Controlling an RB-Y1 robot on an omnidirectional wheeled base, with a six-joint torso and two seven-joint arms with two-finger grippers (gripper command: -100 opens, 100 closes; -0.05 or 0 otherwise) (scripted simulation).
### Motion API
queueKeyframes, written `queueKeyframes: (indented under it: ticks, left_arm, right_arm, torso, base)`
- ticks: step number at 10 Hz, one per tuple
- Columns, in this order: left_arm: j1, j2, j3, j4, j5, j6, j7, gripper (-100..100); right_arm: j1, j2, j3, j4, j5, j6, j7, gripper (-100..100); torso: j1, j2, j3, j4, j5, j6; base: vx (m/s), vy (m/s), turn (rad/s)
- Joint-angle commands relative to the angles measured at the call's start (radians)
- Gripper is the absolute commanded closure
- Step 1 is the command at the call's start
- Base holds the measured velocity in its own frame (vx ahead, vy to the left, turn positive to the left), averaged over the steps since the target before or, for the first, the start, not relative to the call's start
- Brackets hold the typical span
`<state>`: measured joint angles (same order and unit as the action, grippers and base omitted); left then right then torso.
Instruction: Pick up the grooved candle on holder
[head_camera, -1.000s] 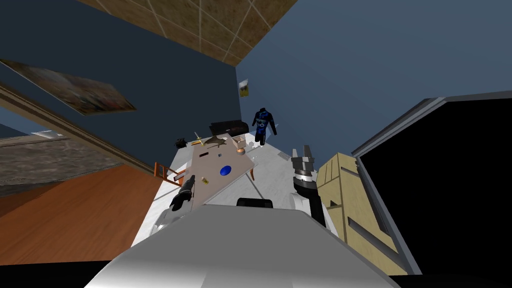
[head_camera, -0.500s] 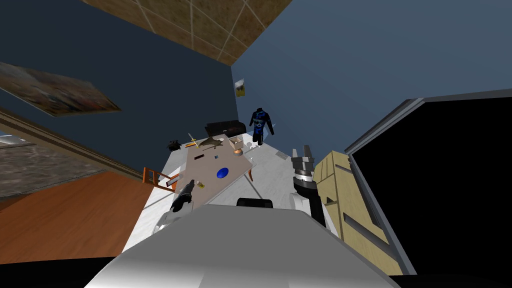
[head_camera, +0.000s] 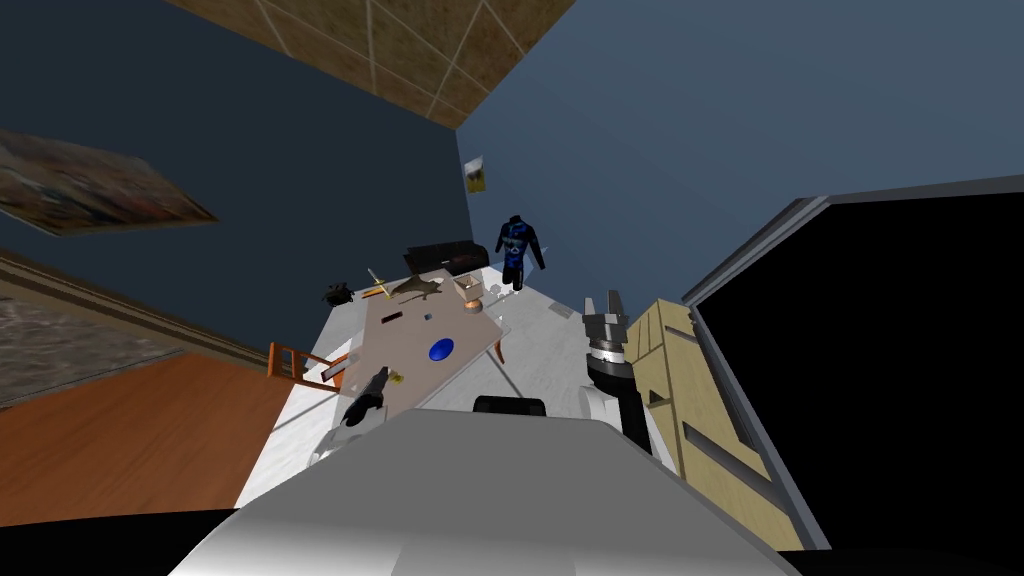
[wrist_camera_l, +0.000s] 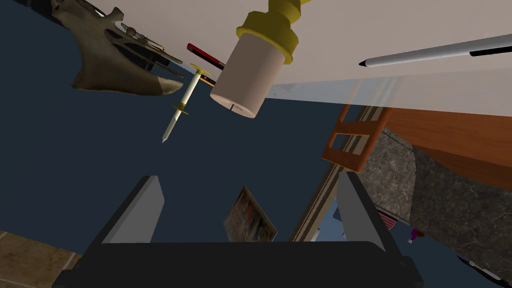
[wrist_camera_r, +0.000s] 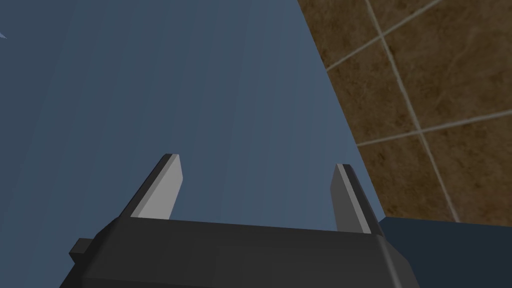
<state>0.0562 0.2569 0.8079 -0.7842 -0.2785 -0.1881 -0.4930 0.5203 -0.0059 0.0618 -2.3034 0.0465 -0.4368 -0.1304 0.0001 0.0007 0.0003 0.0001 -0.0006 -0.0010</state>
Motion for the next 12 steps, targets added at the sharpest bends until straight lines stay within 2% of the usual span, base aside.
queueKeyframes:
  ticks: [1, 2, 3, 5, 6, 8, 9, 11, 12]
  left_arm:
    - [-0.019, 0.005, 0.023, 0.05, -0.002, 0.014, -0.025, -100]
    - [-0.033, 0.009, 0.041, 0.078, -0.002, 0.024, -0.046, -100]
    - [-0.033, 0.009, 0.041, 0.094, -0.002, 0.024, -0.046, -100]
    - [-0.058, 0.016, 0.072, 0.156, -0.003, 0.043, -0.085, -100]
    - [-0.058, 0.016, 0.072, 0.165, -0.003, 0.043, -0.085, -100]
    - [-0.084, 0.027, 0.105, 0.243, -0.002, 0.064, -0.13, -100]
    - [-0.084, 0.027, 0.105, 0.243, -0.002, 0.064, -0.13, -100]
    - [-0.098, 0.036, 0.123, 0.287, -0.001, 0.077, -0.157, -100]
    - [-0.098, 0.038, 0.121, 0.284, -0.002, 0.066, -0.149, -100]
  right_arm:
    - [0.0, 0.0, 0.0, 0.0, 0.0, 0.0, 0.0, 0]
    - [0.0, 0.0, 0.0, 0.0, 0.0, 0.0, 0.0, 0]
    - [0.0, 0.0, 0.0, 0.0, 0.0, 0.0, 0.0, 0]
    - [0.0, 0.0, 0.0, 0.0, 0.0, 0.0, 0.0, 0]
    - [0.0, 0.0, 0.0, 0.0, 0.0, 0.0, 0.0, 0]
    - [0.0, 0.0, 0.0, 0.0, 0.0, 0.0, 0.0, 0]
    - [0.0, 0.0, 0.0, 0.0, 0.0, 0.0, 0.0, 0]
    - [0.0, 0.0, 0.0, 0.0, 0.0, 0.0, 0.0, 0]
    - [0.0, 0.0, 0.0, 0.0, 0.0, 0.0, 0.0, 0]
  torso:
    - [0.0, 0.0, 0.0, 0.0, 0.0, 0.0]
    - [0.0, -0.001, 0.0, 0.0, 0.0, 0.0]
    - [0.001, -0.001, -0.001, 0.0, 0.0, 0.0]
    - [0.001, -0.001, 0.0, 0.0, 0.0, 0.0]
    - [0.001, -0.001, -0.001, 0.0, 0.0, 0.0]
    - [0.001, 0.0, 0.0, 0.0, 0.0, 0.0]
    - [0.003, 0.0, 0.0, 0.0, 0.001, 0.0]
    - [0.003, 0.0, 0.0, 0.0, 0.001, 0.0]
    - [0.004, 0.0, 0.0, 0.0, 0.001, 0.0]
  base:
    - [0.033, 0.01, -0.098]
    - [0.041, 0.015, -0.141]
    - [0.032, 0.018, -0.056]
    - [0.032, 0.026, -0.105]
    - [0.025, 0.026, -0.039]
    - [0.021, 0.04, -0.094]
    - [0.02, 0.059, -0.059]
    - [0.012, 0.054, -0.057]
    - [0.006, 0.033, -0.025]
